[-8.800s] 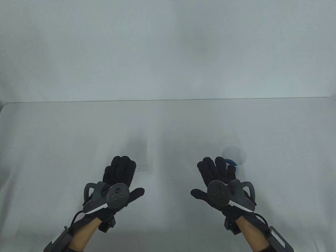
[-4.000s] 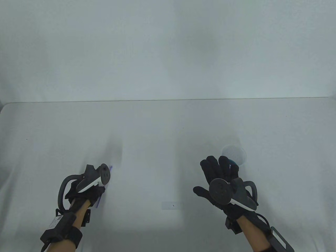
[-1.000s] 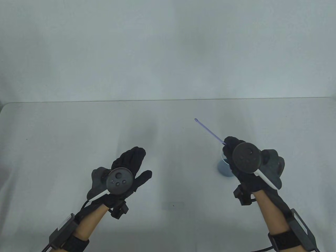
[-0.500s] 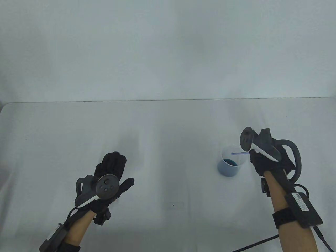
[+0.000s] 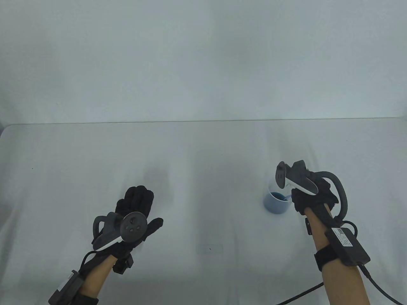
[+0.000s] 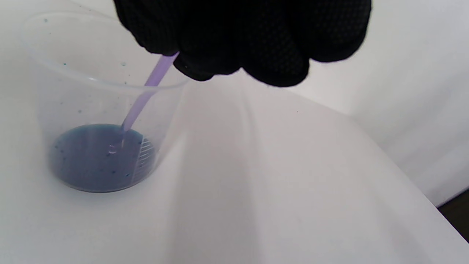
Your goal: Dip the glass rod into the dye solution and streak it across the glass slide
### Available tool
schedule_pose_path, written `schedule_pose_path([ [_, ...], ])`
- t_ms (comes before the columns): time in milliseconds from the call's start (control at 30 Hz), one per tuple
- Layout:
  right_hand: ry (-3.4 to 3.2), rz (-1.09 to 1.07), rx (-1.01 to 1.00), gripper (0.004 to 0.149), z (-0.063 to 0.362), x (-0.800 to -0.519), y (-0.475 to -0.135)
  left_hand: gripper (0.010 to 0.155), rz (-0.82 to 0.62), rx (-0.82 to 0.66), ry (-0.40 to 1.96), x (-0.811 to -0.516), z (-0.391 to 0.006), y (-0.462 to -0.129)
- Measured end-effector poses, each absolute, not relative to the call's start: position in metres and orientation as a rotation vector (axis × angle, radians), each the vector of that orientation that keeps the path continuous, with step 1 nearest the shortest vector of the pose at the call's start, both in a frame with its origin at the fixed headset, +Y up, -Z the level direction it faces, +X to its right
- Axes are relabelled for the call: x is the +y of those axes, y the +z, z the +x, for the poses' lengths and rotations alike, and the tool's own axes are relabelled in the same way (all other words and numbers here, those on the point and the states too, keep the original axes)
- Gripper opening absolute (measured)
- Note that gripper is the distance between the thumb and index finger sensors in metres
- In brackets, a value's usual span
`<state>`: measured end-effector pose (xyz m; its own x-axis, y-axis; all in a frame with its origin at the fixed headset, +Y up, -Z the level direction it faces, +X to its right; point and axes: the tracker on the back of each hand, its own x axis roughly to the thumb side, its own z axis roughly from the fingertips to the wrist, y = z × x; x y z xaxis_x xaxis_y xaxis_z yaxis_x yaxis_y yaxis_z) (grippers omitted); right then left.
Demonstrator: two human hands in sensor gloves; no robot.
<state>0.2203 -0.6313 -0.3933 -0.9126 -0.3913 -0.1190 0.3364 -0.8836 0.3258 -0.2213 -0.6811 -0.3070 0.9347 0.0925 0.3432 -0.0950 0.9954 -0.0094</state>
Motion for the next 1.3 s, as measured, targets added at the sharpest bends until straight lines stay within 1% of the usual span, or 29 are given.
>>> schedule_pose_path([
  [167,-2.719,0.236,-0.437,0.042,0.216,-0.635,-0.394,0.087,0.004,-0.351,0.091,-0.681,-0.220,-0.307],
  [333,-2.696,0.262,-0.405,0.042,0.215,-0.636,-0.397,0.087,0.000,-0.348,0.079,-0.681,-0.219,-0.307],
  [433,-2.684,0.256,-0.461,0.042,0.216,-0.634,-0.397,0.087,0.000,-0.344,0.076,-0.681,-0.219,-0.307],
  [633,-2.728,0.259,-0.410,0.042,0.217,-0.616,-0.396,0.087,0.001,-0.340,0.083,-0.681,-0.220,-0.307],
  [733,-2.724,0.266,-0.409,0.042,0.218,-0.612,-0.397,0.086,0.002,-0.340,0.083,-0.681,-0.220,-0.307],
  [800,-2.724,0.268,-0.419,0.042,0.219,-0.613,-0.397,0.086,0.001,-0.340,0.082,-0.681,-0.220,-0.308],
  [1033,-2.701,0.245,-0.481,0.042,0.216,-0.632,-0.398,0.086,-0.004,-0.341,0.079,-0.681,-0.220,-0.308],
  [1300,-2.703,0.243,-0.473,0.042,0.212,-0.637,-0.401,0.086,-0.010,-0.340,0.074,-0.682,-0.220,-0.308],
])
